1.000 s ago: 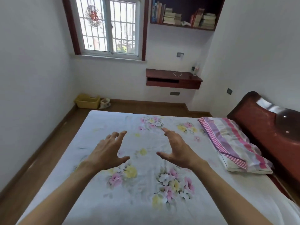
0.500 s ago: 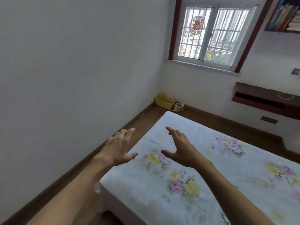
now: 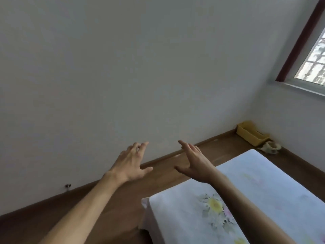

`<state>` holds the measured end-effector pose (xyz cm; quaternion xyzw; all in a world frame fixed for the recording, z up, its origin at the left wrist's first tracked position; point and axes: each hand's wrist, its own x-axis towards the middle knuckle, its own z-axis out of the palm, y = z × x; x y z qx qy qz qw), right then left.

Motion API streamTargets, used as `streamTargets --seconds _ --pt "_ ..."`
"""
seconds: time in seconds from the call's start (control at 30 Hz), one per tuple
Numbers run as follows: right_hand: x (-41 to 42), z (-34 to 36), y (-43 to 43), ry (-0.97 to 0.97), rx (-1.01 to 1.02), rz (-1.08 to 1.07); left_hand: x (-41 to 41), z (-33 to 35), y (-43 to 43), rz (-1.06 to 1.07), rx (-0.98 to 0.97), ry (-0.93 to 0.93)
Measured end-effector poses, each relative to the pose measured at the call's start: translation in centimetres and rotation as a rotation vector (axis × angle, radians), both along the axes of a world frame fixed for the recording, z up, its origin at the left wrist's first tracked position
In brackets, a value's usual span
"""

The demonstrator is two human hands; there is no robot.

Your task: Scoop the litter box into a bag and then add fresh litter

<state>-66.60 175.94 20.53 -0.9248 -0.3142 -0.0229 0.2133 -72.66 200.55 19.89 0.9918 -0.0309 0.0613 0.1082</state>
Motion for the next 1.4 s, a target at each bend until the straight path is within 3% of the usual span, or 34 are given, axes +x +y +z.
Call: streamTargets --seconds 0.3,0.53,0.97,1.4 --pt "5.6 -0.6 9.3 0.028 0.012 0.23 0.0 -0.9 7.6 0.228 0.008 0.024" --pt "9.3 -1.7 17.0 0.044 0.044 0.303 2.6 -1.8 13.8 0.279 0.03 0.064" --pt "18.6 -2.3 29.4 0.077 0.041 0.225 13.0 -1.3 27.0 0.193 0.083 0.068" --pt "29.7 -2.9 32.1 0.093 -0.003 0.114 25.3 -2.0 31.2 0.098 0.107 0.083"
